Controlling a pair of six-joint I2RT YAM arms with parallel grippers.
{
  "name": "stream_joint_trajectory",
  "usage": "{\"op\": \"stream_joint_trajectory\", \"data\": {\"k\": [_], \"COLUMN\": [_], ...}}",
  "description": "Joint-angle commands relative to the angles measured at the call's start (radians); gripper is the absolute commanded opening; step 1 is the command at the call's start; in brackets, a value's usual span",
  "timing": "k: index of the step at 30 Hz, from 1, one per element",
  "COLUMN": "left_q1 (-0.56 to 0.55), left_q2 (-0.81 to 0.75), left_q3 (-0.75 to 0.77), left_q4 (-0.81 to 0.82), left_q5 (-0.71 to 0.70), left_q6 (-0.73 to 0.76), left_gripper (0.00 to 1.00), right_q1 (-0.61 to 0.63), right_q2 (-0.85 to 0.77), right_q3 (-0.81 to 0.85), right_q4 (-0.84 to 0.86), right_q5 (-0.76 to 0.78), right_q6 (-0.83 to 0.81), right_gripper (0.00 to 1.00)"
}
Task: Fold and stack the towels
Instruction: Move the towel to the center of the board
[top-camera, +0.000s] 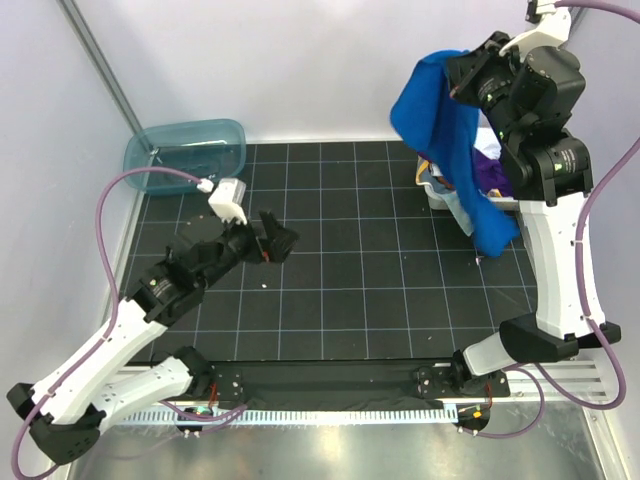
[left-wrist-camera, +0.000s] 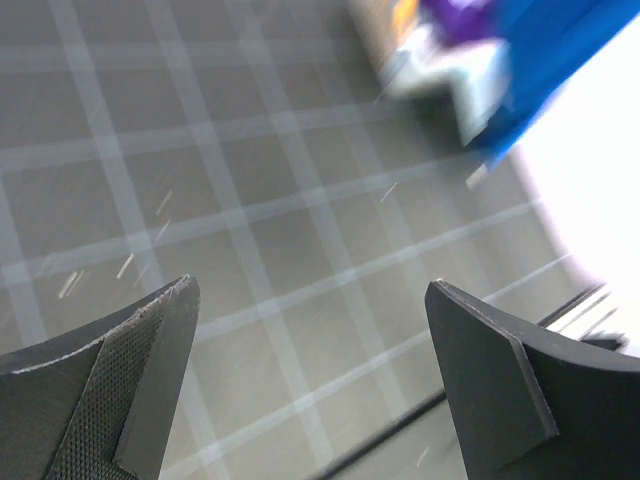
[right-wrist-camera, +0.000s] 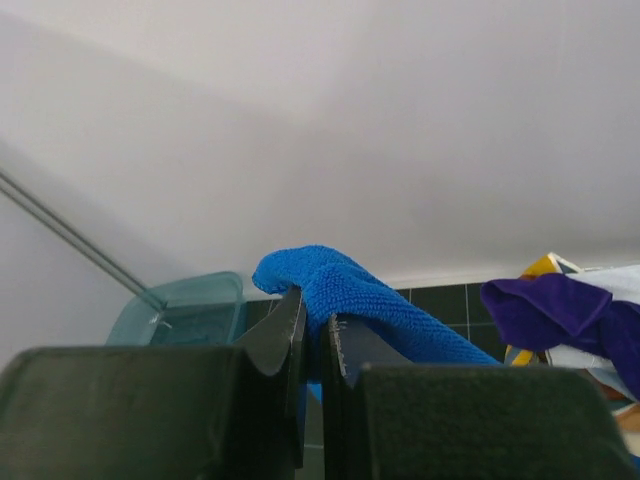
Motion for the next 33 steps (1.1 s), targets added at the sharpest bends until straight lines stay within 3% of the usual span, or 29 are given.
{"op": "stream_joint_trajectory", "data": {"k": [1, 11, 19, 33], "left_q1": [0.005, 0.005, 0.005, -0.004], "left_q2": [0.057, 0.38, 0.595, 0.807], "left_q3": [-0.021, 0.07, 0.188, 0.355], "left_q4": [0.455, 0.963, 1.146, 1.343], "left_q5": [0.059, 0.253, 0.313, 0.397], "left_q6": [-0.012, -0.017, -0.143, -0.359], "left_gripper": [0.99, 1.0, 1.0, 1.0], "right_q1": [0.021, 0.036, 0.041, 0.044], "right_q2": [-0.043, -0.129, -0.154, -0.169], "right_q3": [0.033, -0.032, -0.032, -0.055], "right_q4": [-0.043, -0.077, -0.121, -0.136], "right_q5": [-0.024, -0.11, -0.164, -0.19], "right_q6": [-0.029, 0.043, 0.084, 0.104], "right_gripper": [0.01, 0.01, 0.01, 0.01]}}
